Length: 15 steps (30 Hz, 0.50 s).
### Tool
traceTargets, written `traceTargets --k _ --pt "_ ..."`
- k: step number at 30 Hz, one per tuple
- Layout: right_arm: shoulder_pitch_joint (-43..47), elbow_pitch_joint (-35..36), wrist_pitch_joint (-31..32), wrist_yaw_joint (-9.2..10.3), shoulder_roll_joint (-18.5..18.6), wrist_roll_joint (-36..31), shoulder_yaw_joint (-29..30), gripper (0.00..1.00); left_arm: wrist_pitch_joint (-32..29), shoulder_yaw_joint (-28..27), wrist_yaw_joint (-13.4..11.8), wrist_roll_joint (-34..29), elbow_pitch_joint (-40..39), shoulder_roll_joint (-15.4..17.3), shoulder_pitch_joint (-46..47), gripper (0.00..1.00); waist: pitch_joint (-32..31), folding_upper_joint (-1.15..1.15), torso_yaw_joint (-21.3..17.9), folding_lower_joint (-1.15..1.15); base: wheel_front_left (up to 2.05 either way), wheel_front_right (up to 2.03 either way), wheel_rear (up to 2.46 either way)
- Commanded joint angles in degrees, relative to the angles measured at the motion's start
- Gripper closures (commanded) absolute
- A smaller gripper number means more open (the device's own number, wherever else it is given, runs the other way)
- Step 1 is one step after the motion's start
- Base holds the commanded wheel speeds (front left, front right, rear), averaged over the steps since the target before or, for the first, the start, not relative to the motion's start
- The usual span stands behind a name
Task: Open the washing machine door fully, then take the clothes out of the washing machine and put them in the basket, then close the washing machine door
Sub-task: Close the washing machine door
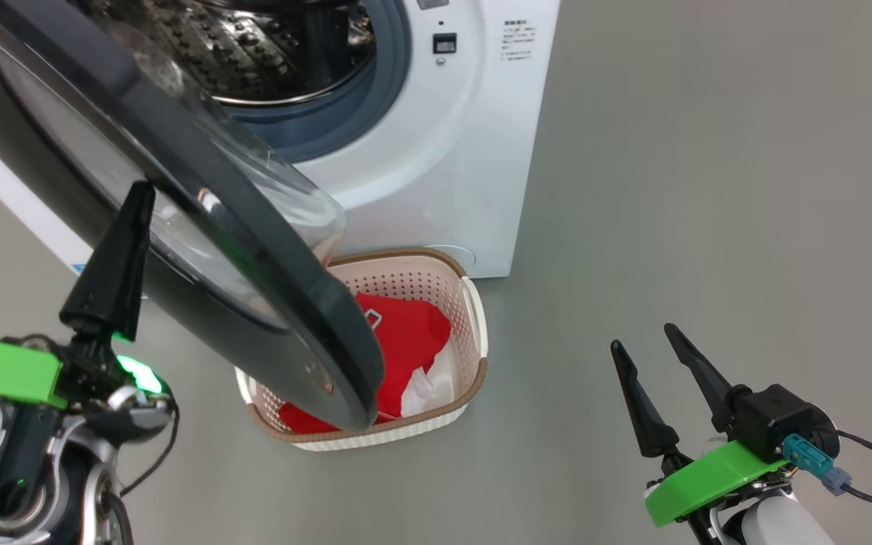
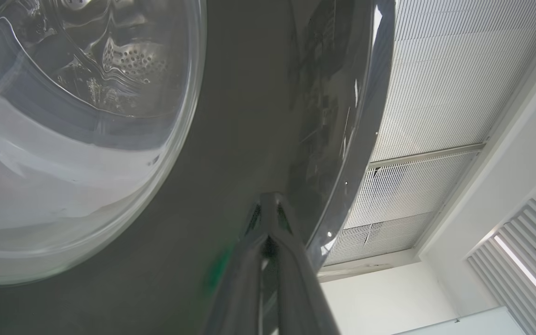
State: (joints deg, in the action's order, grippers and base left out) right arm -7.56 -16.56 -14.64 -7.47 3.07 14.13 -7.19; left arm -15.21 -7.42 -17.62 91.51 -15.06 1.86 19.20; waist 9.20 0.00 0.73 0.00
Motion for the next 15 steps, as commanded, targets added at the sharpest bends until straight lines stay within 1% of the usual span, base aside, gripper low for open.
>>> traceTargets --k 1,10,15 --pt "-2.1 1.4 -0.4 -0.02 0.0 0.0 -1.4 0.00 0.4 -1.0 0.7 0.4 -0.8 1.0 2.7 1.00 0.6 0.00 -0.8 0.00 0.00 0.00 0.00" --pt "-2.7 1.7 -0.4 -0.02 0.0 0.2 -1.3 0.00 2.2 -0.9 0.5 0.4 0.7 1.0 6.2 1.00 2.6 0.00 -2.9 0.00 0.00 0.00 0.00" --pt "-3.2 2.1 -0.4 -0.02 0.0 0.1 -1.0 0.00 2.8 -0.5 1.2 0.1 2.4 1.0 9.3 1.00 4.4 0.00 -3.8 0.00 0.00 0.00 0.00"
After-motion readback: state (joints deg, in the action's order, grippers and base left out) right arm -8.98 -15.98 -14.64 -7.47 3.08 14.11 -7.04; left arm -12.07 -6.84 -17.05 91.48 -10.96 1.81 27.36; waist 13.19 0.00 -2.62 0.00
